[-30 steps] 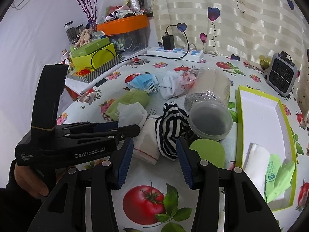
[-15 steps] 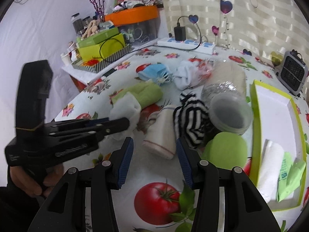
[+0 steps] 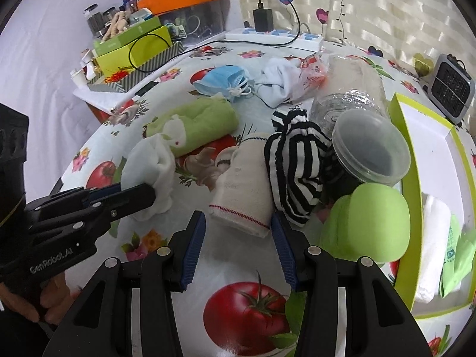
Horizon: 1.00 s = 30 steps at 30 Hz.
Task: Organize soft objects
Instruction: 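Grasp the white sock with the left gripper while the right gripper reaches the beige rolled cloth, then lift the white sock with the left gripper while the right gripper grasps the beige rolled cloth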
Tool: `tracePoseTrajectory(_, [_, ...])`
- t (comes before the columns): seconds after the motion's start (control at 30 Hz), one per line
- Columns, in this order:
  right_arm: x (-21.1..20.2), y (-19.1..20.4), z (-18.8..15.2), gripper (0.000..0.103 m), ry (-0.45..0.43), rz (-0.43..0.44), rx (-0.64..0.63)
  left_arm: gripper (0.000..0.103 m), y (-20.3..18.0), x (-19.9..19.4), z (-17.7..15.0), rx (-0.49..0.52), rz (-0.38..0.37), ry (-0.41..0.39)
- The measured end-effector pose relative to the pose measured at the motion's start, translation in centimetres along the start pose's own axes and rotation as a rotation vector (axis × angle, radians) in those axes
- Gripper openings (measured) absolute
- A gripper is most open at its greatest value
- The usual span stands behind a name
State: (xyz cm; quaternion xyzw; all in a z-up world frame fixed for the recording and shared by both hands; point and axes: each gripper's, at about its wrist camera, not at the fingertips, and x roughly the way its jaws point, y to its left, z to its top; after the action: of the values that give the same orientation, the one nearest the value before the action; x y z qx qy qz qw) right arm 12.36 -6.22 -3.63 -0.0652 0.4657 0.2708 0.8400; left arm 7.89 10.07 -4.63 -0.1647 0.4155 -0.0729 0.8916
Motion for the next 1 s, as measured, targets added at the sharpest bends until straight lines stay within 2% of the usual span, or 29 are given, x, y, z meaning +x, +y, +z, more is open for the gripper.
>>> tracePoseTrajectory(0.33, [0.7,0.3,0.8,0.047,0.002,0.009,0.041,0.037,0.2,0.7,0.1,0.011,0.018,0.016])
tracePoseTrajectory(0.5, [0.9,0.7,1.2,0.047,-0.018,0.006,0.026,0.037,0.5,1.1,0.1,0.004,0.011,0.017])
tracePoseTrajectory(0.53, [1.0,0.7,1.3,0.046,-0.020,0.009,0.020,0.037,0.6,1.1,0.1,0.004,0.011,0.012])
tracePoseTrajectory(0.57, [1.1,0.8,1.3,0.030,-0.025,0.011,0.011,0.036,0.6,1.1,0.1,0.001,0.011,0.011])
tracePoseTrajectory(0.6, [1.2,0.9,1.3,0.021,-0.025,0.012,-0.002,0.035,0.7,1.2,0.1,-0.002,0.009,0.010])
tracePoseTrajectory(0.63, [1.3,0.9,1.3,0.018,-0.027,0.018,-0.004,0.031,0.8,1.2,0.1,-0.006,0.009,0.008])
tracePoseTrajectory(0.73, [1.0,1.1,1.0,0.011,-0.040,0.028,-0.025,0.026,0.8,1.1,0.1,-0.007,0.010,-0.001])
tracePoseTrajectory(1.0, [-1.0,1.7,-1.1,0.009,-0.050,0.095,-0.076,0.020,0.7,0.1,-0.4,-0.016,0.016,-0.014])
